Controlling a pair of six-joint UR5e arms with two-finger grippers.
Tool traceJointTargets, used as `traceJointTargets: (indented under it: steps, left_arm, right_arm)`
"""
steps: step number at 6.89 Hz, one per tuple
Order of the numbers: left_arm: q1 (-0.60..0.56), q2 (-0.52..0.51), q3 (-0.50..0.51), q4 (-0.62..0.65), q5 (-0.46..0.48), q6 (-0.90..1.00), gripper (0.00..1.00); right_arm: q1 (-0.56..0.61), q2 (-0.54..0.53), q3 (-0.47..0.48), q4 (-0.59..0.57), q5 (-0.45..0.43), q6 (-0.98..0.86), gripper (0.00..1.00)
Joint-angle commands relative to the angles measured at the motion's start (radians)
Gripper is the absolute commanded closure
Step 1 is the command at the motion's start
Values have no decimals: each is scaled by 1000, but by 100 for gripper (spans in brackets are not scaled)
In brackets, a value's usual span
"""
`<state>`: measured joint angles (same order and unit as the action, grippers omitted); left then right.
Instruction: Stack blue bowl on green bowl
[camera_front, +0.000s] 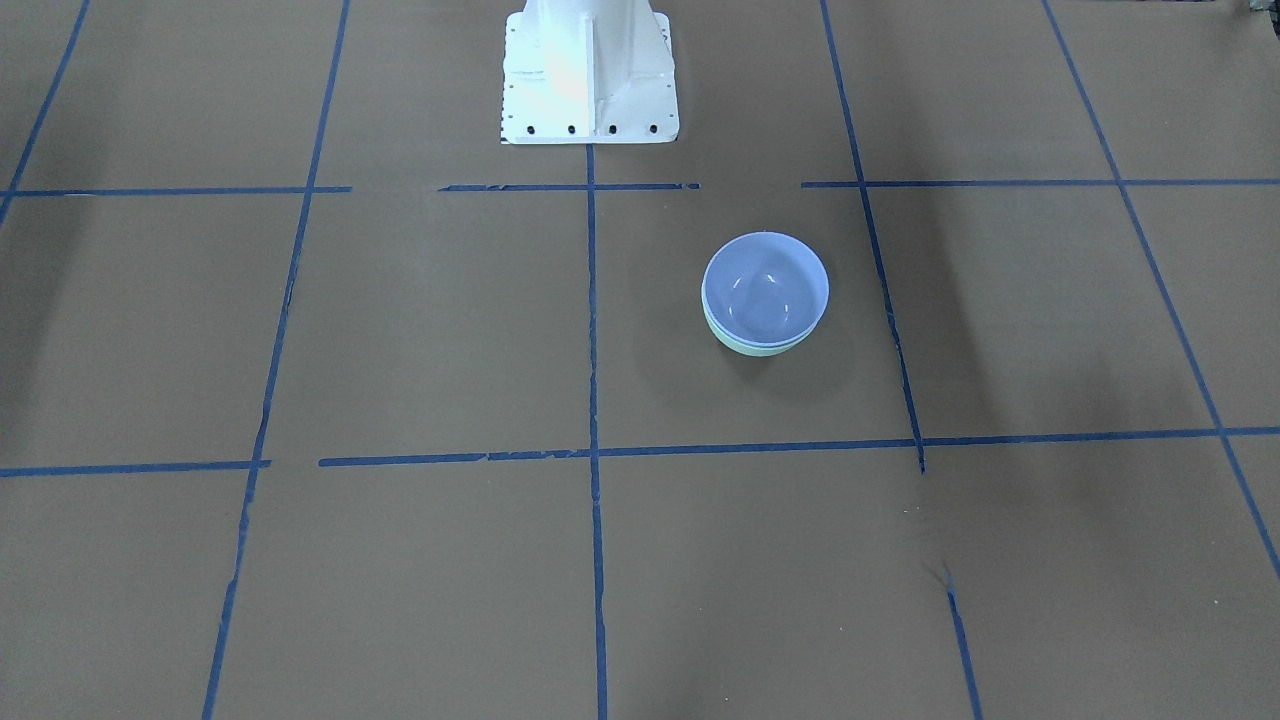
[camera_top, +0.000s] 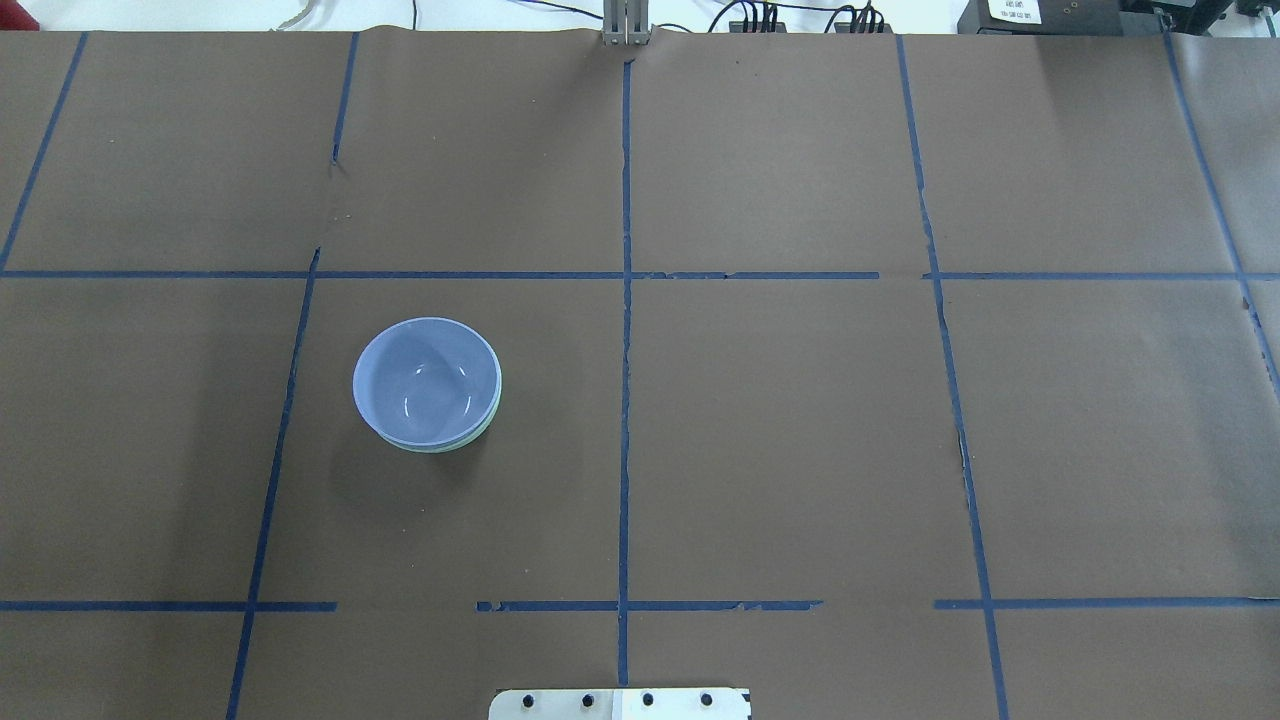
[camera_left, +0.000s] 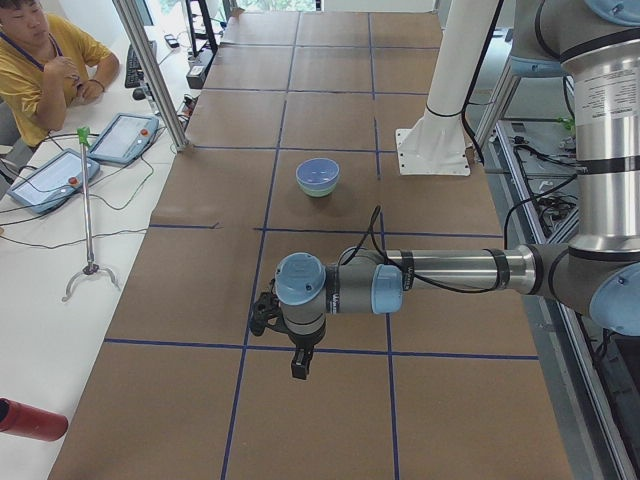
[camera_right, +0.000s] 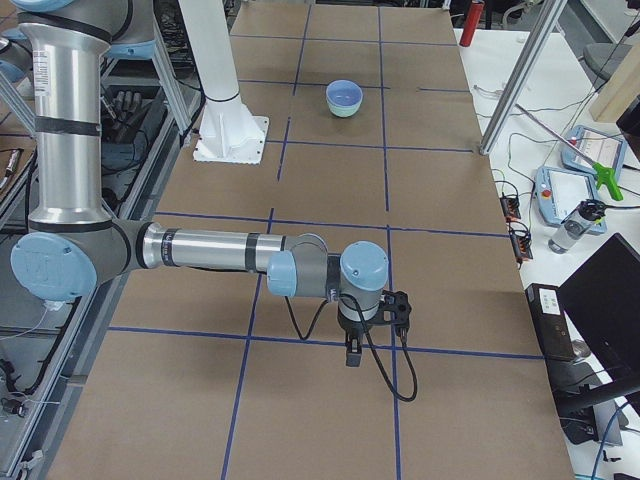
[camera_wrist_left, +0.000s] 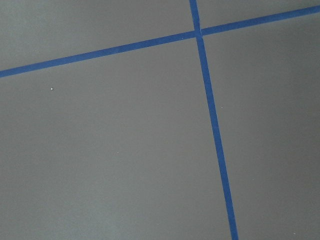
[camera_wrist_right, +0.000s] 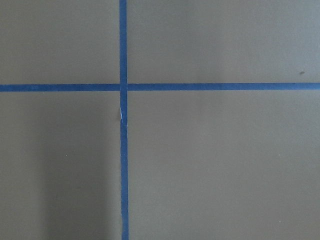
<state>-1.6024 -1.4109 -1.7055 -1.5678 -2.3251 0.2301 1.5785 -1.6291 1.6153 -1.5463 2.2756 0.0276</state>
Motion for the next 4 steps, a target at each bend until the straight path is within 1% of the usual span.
traceJointTargets:
  steps: [1, 4]
  left_arm:
    - [-1, 0, 0, -17, -2, 3, 0]
    - [-2, 1, -9, -35, -2, 3, 0]
  right_arm:
    - [0, 0, 0, 0, -1, 0, 0]
    - [0, 0, 0, 0, 1, 0, 0]
